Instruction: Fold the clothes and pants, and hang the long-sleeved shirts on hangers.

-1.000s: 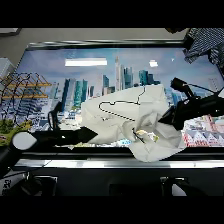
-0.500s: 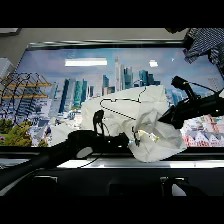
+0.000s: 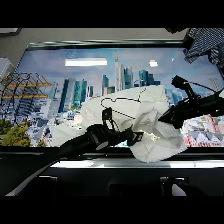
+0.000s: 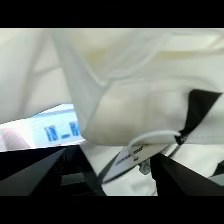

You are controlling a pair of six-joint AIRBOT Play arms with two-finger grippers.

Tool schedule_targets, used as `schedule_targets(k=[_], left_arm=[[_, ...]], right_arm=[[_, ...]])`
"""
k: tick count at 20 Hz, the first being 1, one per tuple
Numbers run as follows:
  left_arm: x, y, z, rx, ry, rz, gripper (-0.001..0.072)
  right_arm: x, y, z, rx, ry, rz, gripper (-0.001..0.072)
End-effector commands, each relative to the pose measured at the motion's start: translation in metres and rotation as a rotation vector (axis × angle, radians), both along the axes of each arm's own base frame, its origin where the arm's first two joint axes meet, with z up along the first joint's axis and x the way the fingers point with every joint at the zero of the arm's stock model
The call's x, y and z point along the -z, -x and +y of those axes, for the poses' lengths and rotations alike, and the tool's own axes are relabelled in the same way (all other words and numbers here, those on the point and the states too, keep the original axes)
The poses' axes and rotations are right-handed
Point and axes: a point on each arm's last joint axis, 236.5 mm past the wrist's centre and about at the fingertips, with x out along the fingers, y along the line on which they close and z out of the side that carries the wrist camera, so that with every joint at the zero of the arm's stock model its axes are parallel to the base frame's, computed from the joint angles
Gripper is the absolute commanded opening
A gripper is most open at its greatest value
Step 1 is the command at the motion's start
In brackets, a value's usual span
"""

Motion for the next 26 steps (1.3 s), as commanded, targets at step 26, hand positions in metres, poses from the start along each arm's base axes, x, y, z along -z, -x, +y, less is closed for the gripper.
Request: schedule_targets(k=[26], left_arm=[[0.004,-0.032,0.005,-0.099,0.036,-0.010,0.0455]], right_arm=[[0.004,-0.003,-0.005,0.023,0.028,-0.001,0.0032]])
